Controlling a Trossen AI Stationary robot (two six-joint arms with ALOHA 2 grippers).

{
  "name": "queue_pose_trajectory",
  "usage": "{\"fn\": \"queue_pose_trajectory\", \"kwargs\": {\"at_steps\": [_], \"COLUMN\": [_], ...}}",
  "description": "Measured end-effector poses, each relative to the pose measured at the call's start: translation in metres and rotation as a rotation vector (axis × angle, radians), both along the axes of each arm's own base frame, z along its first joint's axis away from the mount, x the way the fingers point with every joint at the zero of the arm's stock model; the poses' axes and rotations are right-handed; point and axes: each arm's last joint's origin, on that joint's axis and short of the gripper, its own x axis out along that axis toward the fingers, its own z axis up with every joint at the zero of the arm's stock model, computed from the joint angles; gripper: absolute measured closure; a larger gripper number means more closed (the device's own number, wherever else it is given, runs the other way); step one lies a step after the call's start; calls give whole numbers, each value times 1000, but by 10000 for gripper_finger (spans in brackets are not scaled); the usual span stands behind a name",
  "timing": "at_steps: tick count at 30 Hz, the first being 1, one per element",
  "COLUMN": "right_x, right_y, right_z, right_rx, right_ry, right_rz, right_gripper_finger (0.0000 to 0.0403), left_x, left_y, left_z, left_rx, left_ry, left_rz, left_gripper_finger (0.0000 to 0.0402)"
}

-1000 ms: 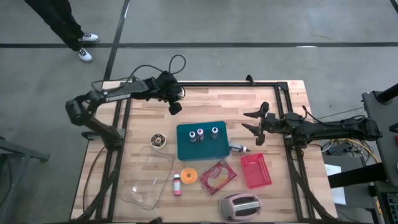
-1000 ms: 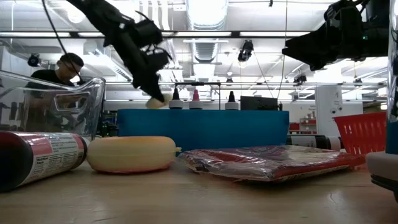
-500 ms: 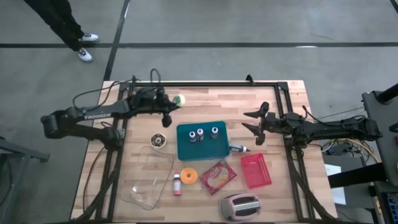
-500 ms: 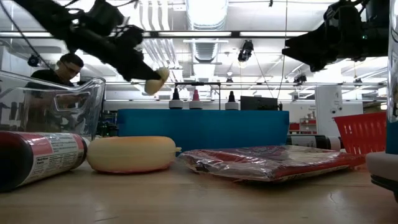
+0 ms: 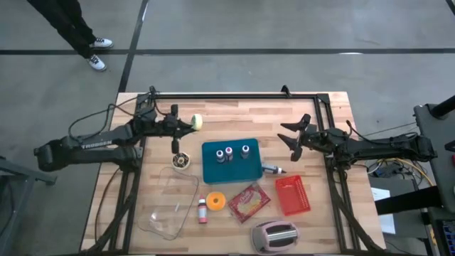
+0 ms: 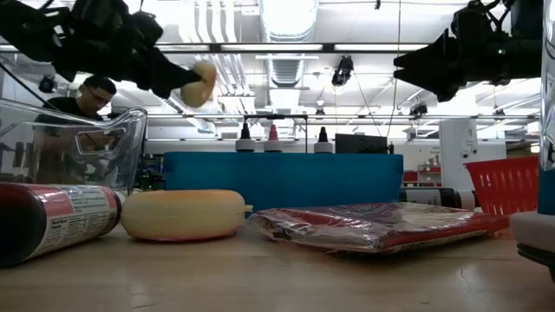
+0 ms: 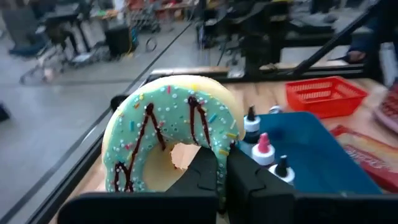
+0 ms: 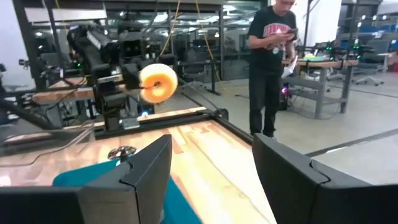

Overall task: Pick & Place Food Item
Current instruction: Put the green donut into the red bin

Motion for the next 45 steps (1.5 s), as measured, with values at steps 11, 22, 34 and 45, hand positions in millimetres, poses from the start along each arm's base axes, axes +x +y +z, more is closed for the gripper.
{"fn": "queue_pose_trajectory", "kwargs": {"at_steps": [11, 22, 34, 45], "right_x": [-1, 0, 1, 1], "right_y": [-5, -1, 0, 0], "right_z": [3, 3, -2, -7], "right_rx": [-19, -37, -48, -46], "right_ry": [-21, -20, 31, 83], "right_rz": [4, 140, 172, 184], "right_gripper_finger": [184, 184, 184, 184], "left_x": [-4, -1, 19, 43], "left_y": [-4, -6, -5, -4], "left_z": [-2, -2, -3, 1], "left_rx": [-21, -71, -133, -155], "left_ry": [-14, -34, -14, 27], "left_rz": [-61, -113, -145, -180], "left_gripper_finger": [398, 398, 398, 398]}}
